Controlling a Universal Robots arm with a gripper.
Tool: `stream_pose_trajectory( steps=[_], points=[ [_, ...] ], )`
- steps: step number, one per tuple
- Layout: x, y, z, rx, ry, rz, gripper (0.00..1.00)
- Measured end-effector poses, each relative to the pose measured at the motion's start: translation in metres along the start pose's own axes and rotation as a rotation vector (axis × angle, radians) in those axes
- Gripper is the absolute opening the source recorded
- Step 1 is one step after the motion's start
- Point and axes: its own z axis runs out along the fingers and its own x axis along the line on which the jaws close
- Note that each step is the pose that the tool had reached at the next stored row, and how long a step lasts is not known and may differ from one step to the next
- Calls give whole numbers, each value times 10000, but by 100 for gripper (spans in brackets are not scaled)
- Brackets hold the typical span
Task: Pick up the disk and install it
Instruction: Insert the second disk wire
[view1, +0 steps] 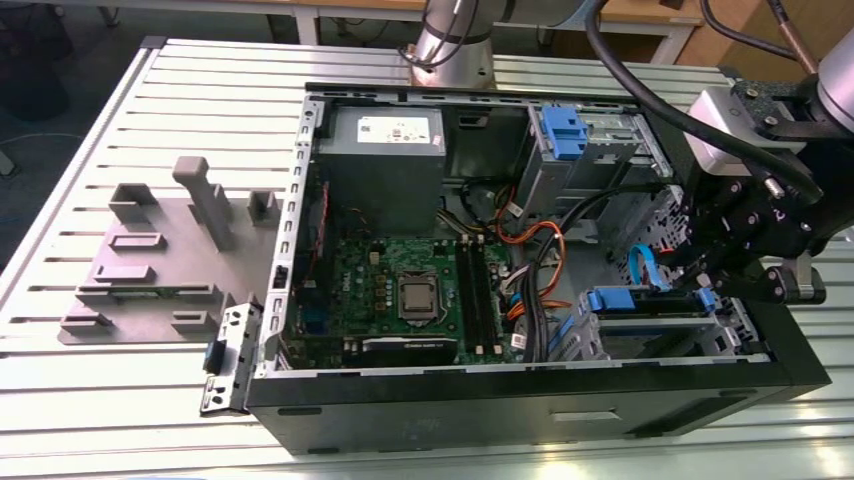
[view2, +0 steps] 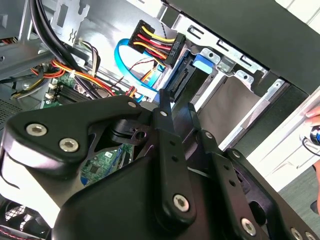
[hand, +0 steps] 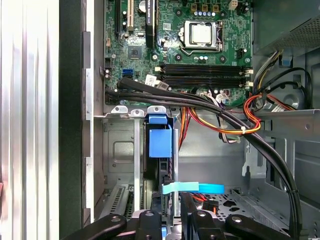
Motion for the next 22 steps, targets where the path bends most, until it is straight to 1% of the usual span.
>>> stream_pose_trajectory(
  steps=[6,15,22],
  points=[
    [-27,-22,8,0,0,0,30],
    [-78,-107,27,0,0,0,30],
    [-80,-112,27,0,1,0,30]
  ],
)
